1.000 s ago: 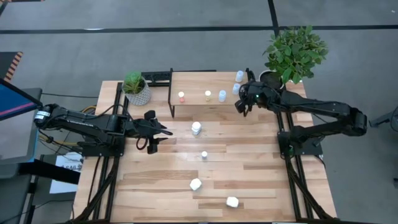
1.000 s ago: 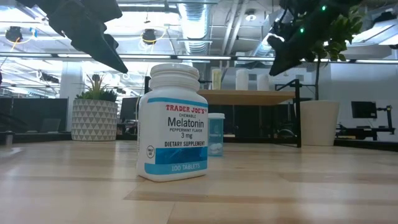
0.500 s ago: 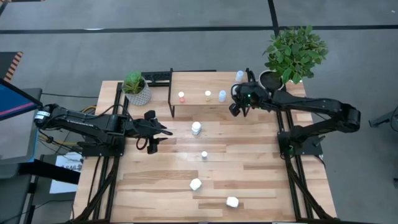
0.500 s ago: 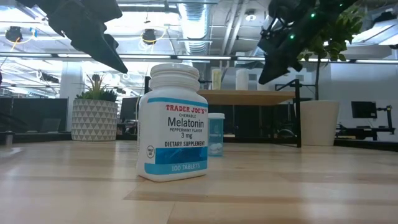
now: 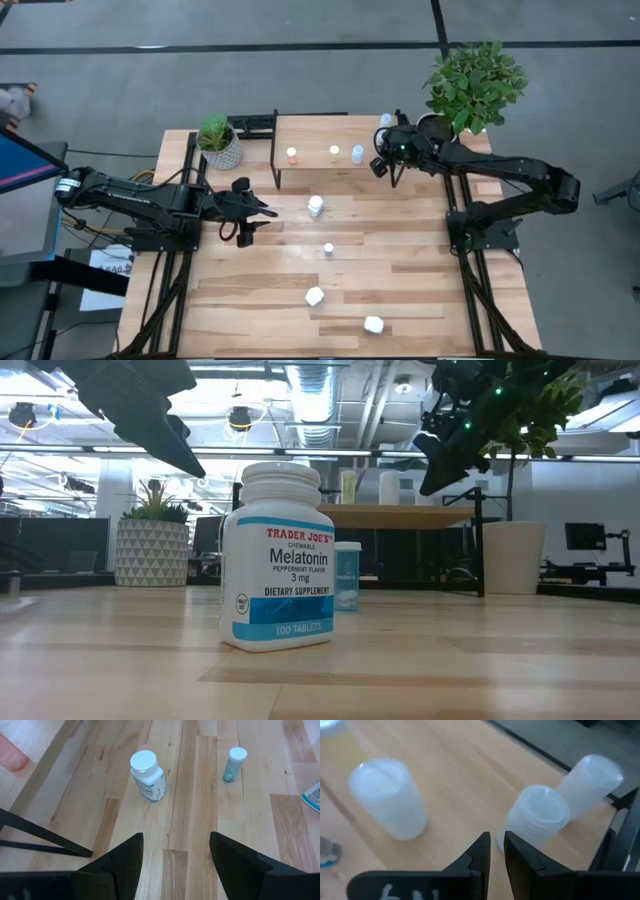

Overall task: Pick and place medicine bottles onto shelf by color
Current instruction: Adjust the white pills bottles

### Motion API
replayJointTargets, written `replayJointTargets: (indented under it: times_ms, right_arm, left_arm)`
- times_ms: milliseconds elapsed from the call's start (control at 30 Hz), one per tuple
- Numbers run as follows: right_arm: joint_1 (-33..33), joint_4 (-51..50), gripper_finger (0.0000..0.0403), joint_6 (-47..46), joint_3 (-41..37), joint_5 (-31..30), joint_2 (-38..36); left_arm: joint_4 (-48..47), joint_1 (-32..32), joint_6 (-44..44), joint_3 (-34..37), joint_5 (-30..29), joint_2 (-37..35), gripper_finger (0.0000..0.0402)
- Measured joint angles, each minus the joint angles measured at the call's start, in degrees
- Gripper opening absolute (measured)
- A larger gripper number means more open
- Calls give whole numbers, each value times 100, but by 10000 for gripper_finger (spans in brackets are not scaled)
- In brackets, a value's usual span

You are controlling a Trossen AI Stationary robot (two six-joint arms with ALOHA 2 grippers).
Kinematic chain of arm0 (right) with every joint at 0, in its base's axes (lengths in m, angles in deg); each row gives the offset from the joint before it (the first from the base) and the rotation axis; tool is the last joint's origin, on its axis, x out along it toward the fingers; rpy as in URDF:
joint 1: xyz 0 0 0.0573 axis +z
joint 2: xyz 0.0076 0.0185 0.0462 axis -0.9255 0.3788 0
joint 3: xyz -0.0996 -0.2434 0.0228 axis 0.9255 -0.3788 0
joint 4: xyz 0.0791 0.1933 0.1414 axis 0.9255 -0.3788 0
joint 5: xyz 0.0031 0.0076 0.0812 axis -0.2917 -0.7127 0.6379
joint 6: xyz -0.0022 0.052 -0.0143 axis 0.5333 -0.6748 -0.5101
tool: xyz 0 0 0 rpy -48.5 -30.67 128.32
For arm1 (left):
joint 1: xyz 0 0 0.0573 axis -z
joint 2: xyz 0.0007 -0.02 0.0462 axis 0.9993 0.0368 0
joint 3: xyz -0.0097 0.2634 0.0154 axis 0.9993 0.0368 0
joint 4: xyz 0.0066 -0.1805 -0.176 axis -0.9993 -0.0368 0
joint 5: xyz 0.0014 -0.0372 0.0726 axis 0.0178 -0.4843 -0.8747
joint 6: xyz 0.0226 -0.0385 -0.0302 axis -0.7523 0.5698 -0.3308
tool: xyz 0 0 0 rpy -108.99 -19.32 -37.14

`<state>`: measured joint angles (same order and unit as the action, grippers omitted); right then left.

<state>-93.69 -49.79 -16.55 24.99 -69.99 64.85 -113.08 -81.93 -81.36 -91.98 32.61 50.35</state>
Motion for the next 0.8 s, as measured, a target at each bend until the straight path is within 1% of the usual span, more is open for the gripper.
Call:
replayJointTargets:
  times_ms: [333, 500, 633, 800]
  right_arm:
    - [-198, 37, 75, 124, 2, -59, -7]
    - [-186, 79, 75, 163, 2, -122, -7]
    - [76, -230, 75, -22, 192, -37, -62]
    - [685, -668, 75, -31, 643, 33, -162]
  left_arm:
    - [0, 0, 15, 0, 2, 0, 215]
    - [0, 0, 22, 0, 0, 0, 215]
    - [0, 2, 22, 0, 0, 0, 215]
    - [5, 2, 23, 0, 2, 0, 215]
